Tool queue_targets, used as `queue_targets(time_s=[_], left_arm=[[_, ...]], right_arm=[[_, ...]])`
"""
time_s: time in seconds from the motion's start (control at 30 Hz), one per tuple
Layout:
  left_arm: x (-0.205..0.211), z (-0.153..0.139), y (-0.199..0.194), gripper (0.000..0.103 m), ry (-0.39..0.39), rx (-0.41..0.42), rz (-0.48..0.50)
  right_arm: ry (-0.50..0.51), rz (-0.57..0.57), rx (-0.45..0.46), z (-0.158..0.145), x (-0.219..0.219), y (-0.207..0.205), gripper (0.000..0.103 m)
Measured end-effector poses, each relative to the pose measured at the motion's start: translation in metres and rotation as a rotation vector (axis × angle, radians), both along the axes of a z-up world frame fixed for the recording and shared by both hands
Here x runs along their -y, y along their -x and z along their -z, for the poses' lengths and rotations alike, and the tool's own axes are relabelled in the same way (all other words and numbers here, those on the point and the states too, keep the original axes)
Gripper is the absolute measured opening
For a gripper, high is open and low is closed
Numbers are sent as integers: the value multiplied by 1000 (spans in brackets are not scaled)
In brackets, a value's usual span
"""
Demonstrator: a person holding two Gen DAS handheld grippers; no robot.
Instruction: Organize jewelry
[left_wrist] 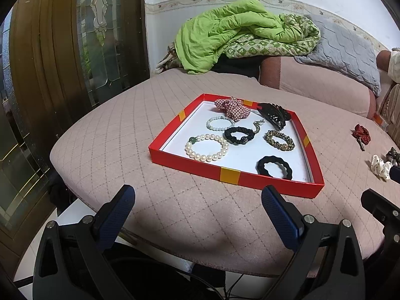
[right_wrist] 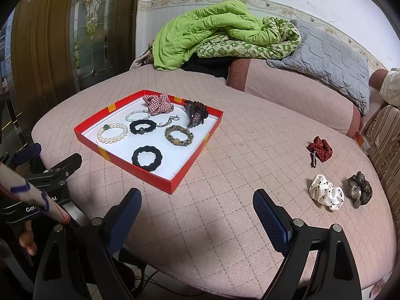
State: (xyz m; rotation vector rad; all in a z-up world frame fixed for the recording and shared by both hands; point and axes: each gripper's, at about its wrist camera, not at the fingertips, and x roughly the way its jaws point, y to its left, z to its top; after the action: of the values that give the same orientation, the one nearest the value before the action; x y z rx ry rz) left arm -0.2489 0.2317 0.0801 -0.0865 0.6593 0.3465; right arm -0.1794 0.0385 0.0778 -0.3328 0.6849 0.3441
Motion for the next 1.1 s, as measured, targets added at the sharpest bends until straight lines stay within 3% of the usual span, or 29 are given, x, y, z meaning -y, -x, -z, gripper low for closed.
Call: queue_targets(time_s=[1.1], left_arm=[[-2, 1, 1, 101, -6, -3, -5]], right_arm=[[-4, 2, -4, 2, 2, 0, 93]])
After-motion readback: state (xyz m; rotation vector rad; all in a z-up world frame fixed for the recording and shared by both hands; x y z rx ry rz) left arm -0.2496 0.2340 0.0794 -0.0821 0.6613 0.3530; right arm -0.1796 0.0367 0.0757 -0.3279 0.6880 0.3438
